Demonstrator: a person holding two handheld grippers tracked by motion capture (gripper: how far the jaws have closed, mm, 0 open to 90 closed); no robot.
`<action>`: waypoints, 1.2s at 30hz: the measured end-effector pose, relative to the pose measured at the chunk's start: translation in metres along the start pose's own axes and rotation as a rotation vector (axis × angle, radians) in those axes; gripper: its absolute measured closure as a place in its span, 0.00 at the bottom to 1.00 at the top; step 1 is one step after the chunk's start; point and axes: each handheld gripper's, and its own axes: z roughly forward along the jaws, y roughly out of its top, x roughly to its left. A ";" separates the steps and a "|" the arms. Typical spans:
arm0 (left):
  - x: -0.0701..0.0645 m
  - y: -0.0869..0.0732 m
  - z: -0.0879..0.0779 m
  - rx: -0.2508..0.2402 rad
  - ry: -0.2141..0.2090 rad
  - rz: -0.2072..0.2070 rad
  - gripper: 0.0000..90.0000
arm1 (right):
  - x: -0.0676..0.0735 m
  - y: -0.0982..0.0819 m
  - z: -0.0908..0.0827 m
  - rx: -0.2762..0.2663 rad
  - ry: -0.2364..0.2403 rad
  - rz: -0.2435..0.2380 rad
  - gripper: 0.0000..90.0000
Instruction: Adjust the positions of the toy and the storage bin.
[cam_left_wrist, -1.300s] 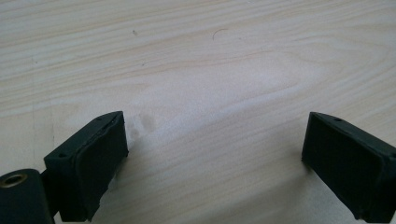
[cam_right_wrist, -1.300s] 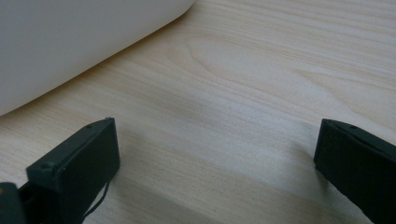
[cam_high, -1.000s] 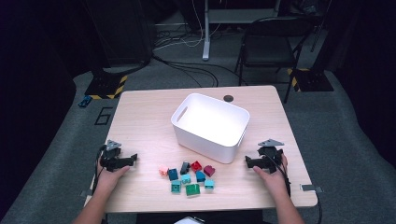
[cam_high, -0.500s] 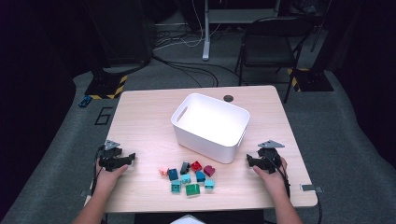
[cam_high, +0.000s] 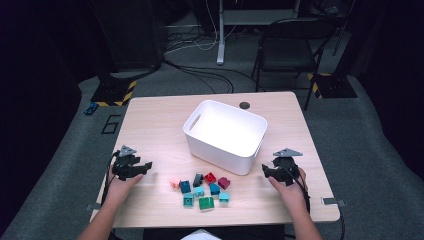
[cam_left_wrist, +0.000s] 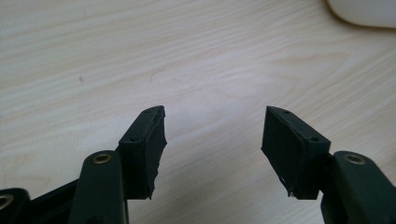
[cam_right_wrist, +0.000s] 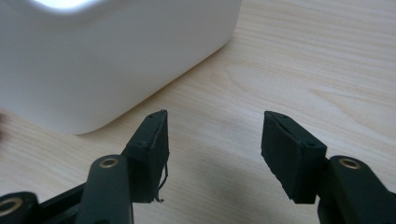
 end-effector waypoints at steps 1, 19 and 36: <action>-0.002 0.004 -0.001 -0.004 -0.008 0.007 0.45 | 0.002 0.005 -0.007 -0.006 0.004 0.004 0.45; -0.027 0.074 -0.013 -0.005 -0.140 0.066 0.54 | -0.005 0.031 -0.043 -0.007 0.016 0.027 0.46; -0.037 0.134 -0.007 -0.017 -0.188 0.084 0.55 | 0.019 0.052 -0.058 -0.036 0.083 -0.041 0.45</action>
